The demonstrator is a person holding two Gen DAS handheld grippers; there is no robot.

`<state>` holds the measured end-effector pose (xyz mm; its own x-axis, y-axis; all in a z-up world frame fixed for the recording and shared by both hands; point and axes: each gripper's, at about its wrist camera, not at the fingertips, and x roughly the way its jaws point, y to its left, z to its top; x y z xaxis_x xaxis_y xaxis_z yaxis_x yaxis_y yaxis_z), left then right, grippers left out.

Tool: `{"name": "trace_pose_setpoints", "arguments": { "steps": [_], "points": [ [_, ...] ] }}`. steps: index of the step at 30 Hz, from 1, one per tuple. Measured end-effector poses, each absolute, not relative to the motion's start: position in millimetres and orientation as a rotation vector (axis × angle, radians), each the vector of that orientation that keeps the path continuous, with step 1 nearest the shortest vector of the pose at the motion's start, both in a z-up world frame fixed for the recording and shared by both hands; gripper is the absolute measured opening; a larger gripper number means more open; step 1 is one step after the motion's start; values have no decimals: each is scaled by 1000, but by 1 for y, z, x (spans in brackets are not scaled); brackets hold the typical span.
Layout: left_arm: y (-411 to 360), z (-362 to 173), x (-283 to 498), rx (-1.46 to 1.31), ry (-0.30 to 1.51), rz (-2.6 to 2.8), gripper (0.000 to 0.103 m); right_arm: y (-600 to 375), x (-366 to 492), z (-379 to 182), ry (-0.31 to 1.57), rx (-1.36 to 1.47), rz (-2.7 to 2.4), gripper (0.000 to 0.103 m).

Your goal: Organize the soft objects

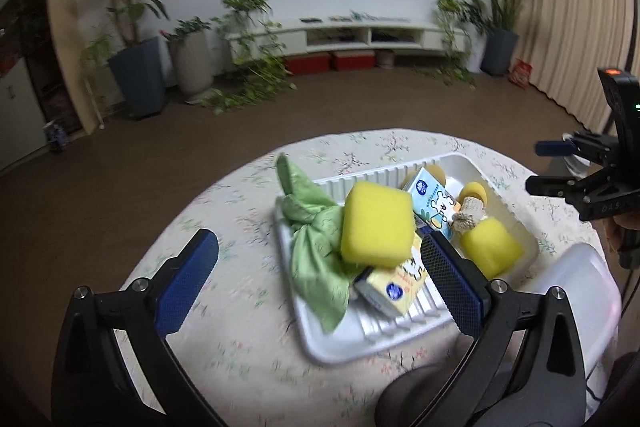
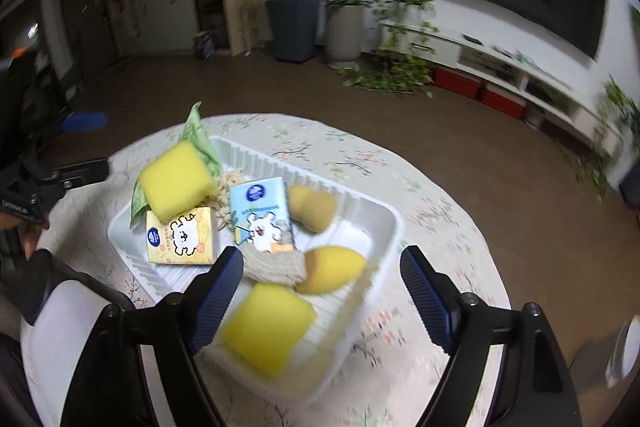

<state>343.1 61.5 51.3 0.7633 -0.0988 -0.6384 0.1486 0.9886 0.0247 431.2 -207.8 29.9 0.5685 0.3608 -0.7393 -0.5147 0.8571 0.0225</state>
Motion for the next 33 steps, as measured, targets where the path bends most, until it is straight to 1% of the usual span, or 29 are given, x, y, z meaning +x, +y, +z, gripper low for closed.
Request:
{"name": "trace_pose_setpoints", "arguments": {
  "steps": [4, 9, 10, 15, 20, 23, 27, 33],
  "points": [
    [63, 60, 301, 45, 635, -107, 103, -230, 409, 36, 809, -133, 462, 85],
    [54, 65, 244, 47, 583, -92, 103, -258, 357, 45, 773, -32, 394, 85],
    [52, 66, 233, 29, 575, -89, 103, -261, 348, 46, 764, -12, 379, 87],
    [37, 50, 181, -43, 577, -76, 103, -267, 275, 44, 703, 48, 298, 90],
    [25, 13, 156, -97, 663, 32, 103, -248, 204, 26, 624, 42, 261, 97],
    [23, -2, 144, -131, 659, 33, 102, -232, 176, 3, 593, 26, 245, 98],
    [11, -5, 136, -93, 609, 40, 102, -215, 175, -21, 681, 69, 284, 97],
    [-10, -13, 132, -17, 597, 63, 103, -204, 170, -22, 642, 24, 208, 96]
  ]
}}
